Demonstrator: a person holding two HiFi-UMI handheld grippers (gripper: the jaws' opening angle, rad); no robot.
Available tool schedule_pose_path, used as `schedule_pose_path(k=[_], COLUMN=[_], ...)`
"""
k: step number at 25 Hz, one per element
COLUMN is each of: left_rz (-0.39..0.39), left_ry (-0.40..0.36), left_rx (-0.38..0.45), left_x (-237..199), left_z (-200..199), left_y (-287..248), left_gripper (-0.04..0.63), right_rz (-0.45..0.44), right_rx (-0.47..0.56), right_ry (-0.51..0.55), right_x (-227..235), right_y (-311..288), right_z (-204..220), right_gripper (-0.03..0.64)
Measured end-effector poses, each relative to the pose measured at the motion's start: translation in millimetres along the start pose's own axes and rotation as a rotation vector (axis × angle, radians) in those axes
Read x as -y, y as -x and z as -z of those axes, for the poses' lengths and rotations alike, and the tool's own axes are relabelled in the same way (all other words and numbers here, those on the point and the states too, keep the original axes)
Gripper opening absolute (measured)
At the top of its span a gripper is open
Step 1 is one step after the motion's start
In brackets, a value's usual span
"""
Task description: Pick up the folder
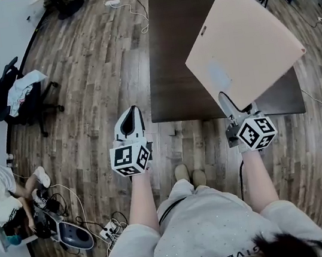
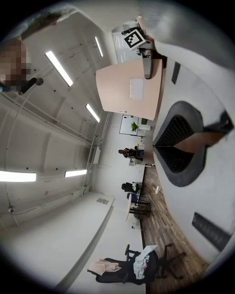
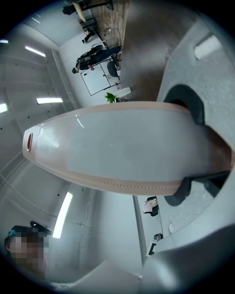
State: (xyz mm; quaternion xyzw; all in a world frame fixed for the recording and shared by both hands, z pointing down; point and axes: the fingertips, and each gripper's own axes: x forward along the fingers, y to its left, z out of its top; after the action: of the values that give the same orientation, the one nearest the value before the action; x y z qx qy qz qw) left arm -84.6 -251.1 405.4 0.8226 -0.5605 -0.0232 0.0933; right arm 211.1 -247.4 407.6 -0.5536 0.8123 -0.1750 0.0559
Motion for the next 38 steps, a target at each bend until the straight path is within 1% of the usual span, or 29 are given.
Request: schedule_pose_path(k=[4, 15, 27, 38], left_rz=[0.011, -0.004, 0.005, -0.008], left_ry=[-0.009, -0.017, -0.017, 0.002], left_rx=[0.018, 0.057, 0.087, 0.069], left_x=[3, -13, -3, -1], left_z=[-18, -47, -53, -52], left_y=[-3, -9, -15, -10], left_gripper=[0.0, 0.0, 0.0, 0.0], right_rz=[0.006, 0.01, -0.004, 0.0], right_rx=[0.02, 0.054, 0.078, 0.063], right_ry=[0.006, 0.044, 0.083, 0.1], right_x=[-1, -8, -5, -8], right_y=[2, -8, -7, -2], right_z=[-17, -36, -39, -43], right_gripper=[0.272, 0.272, 0.272, 0.272])
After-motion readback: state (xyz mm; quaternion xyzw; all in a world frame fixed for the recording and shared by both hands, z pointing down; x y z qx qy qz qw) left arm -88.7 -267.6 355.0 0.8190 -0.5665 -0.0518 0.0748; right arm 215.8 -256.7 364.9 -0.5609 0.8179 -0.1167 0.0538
